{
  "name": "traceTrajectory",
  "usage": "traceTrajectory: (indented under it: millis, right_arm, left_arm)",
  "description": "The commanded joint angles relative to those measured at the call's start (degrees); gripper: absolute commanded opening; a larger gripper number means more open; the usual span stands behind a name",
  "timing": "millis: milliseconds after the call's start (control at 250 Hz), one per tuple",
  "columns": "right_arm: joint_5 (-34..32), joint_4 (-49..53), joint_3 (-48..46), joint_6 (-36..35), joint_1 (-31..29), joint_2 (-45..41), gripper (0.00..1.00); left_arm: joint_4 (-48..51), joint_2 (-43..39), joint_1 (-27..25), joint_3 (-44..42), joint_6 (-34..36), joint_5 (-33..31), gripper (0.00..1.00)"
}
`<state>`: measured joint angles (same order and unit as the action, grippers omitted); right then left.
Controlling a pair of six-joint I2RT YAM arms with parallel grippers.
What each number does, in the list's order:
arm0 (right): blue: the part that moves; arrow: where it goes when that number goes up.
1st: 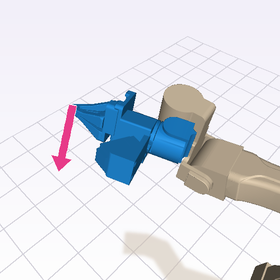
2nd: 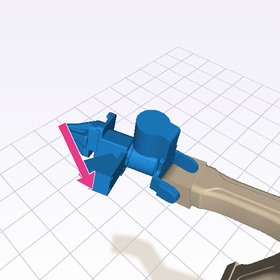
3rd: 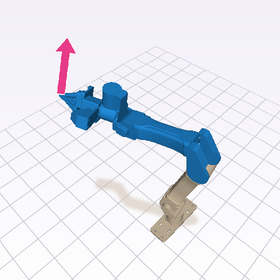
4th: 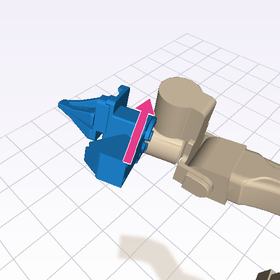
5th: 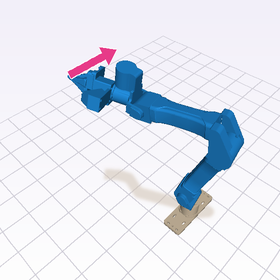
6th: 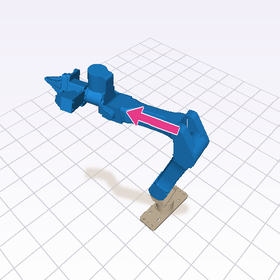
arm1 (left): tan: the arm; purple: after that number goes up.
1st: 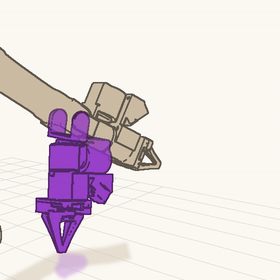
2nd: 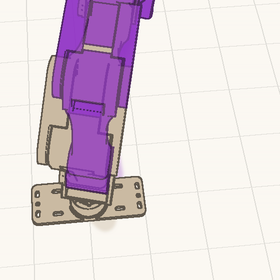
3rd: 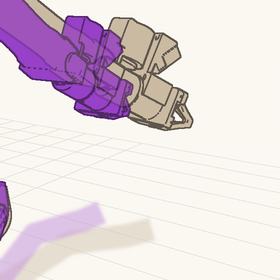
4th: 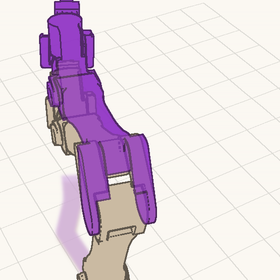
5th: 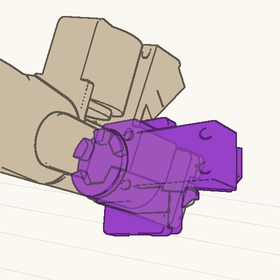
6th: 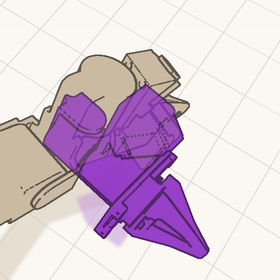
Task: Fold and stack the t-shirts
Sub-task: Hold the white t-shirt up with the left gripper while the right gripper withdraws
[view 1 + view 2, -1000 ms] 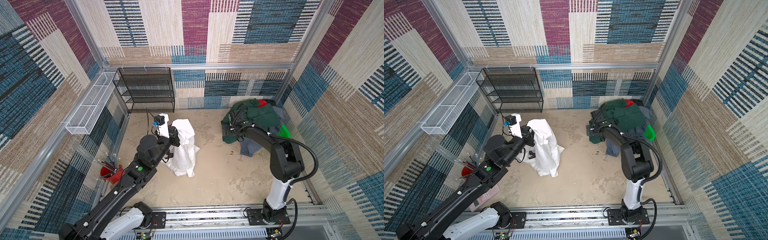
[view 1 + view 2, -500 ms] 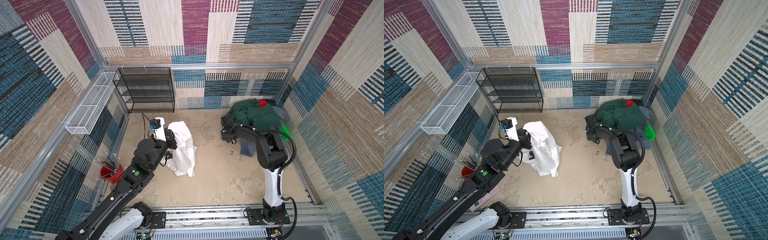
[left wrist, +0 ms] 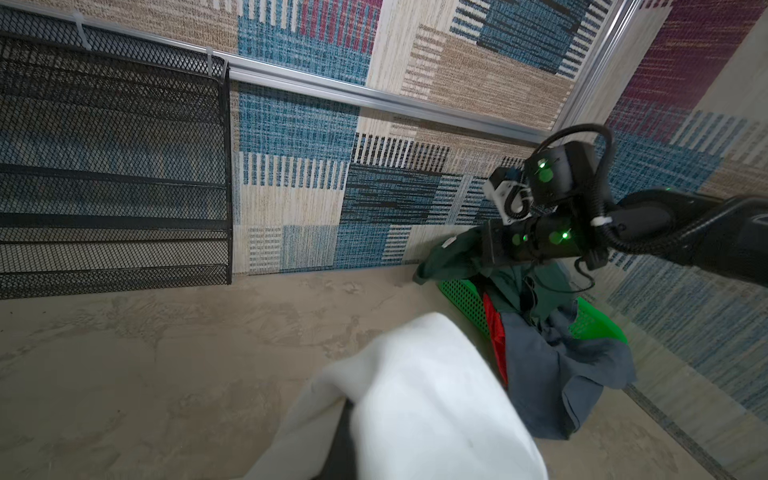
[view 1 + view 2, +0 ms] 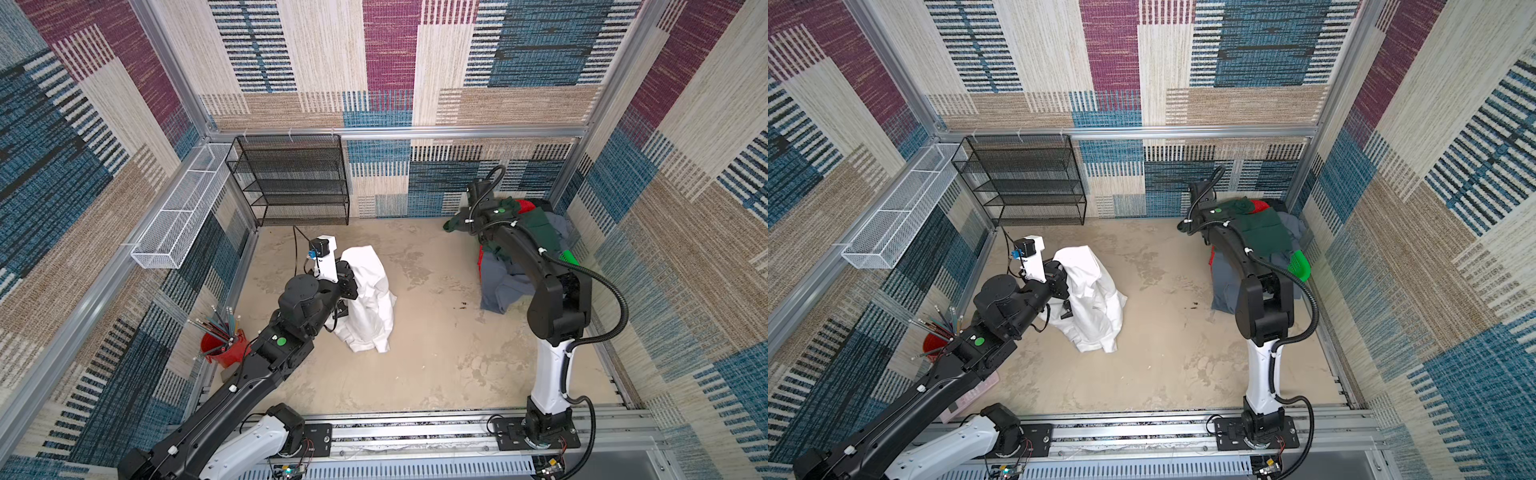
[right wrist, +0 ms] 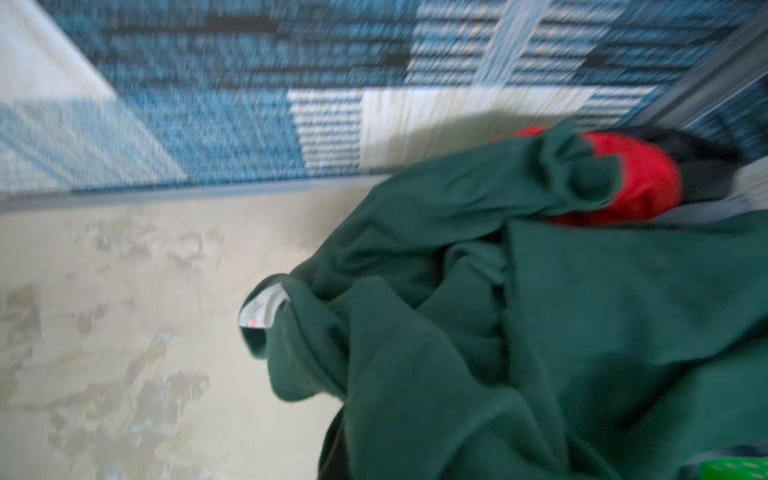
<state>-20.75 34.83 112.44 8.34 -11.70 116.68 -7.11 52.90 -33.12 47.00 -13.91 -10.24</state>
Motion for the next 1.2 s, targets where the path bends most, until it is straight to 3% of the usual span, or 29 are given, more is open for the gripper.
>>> traceTrajectory:
  millis: [0,124,264,280,296,340,348,356,456,556,728,1044,1196]
  right_arm:
    - [-5.48,0.98,1.50,-0.16,4.22,-2.32,0.00]
    - [-11.53,-0.98,-2.38,1.75,11.12,-3.65,0.00]
    - [-8.60,-1.99,-9.42,4.55,15.79,-3.48,0.02]
    - [-7.83,-2.11,-10.20,4.65,15.89,-3.54,0.09]
    - [-7.07,-2.25,-10.95,4.67,15.88,-3.64,0.22]
    - [-4.45,-3.43,-13.91,4.54,15.77,-4.56,0.87]
    - [-3.94,-3.95,-14.69,4.61,15.75,-4.96,0.97]
    - [-3.44,-4.54,-15.54,4.70,15.70,-5.37,1.00]
    - [2.83,-15.67,-28.23,4.30,14.39,-13.58,0.99]
    - [3.84,-22.46,-36.64,3.44,10.97,-20.86,0.99]
    - [5.02,-20.70,-40.70,4.49,5.38,-27.32,0.98]
    - [15.31,-22.06,-53.36,12.99,1.45,-41.58,0.99]
    - [14.22,-19.65,-55.77,13.13,0.80,-44.59,0.98]
  left_arm:
    - [-4.63,0.62,-0.01,-0.50,-1.54,1.44,0.00]
    - [-5.30,1.62,-0.01,-0.65,-1.21,2.06,0.00]
    - [-3.36,2.51,-0.05,0.40,0.01,2.24,0.00]
    - [-3.32,2.54,-0.01,0.51,0.11,2.20,0.00]
    - [-3.39,2.54,-0.01,0.54,0.07,2.16,0.00]
    - [-3.54,2.47,-0.01,0.46,-0.05,2.15,0.00]
    - [-3.61,2.49,-0.01,0.44,-0.06,2.11,0.00]
    - [-3.65,2.54,-0.01,0.41,-0.08,2.10,0.00]
    - [-3.86,2.79,-0.01,0.77,-0.24,2.32,0.00]
    - [-3.29,3.32,-0.01,1.56,-0.35,2.15,0.00]
    - [-2.72,3.98,-0.01,2.91,-0.63,1.28,0.00]
    - [1.56,2.07,-0.01,5.98,-0.74,-0.71,0.00]
    - [4.47,2.24,-0.01,8.70,-0.02,-0.13,0.00]
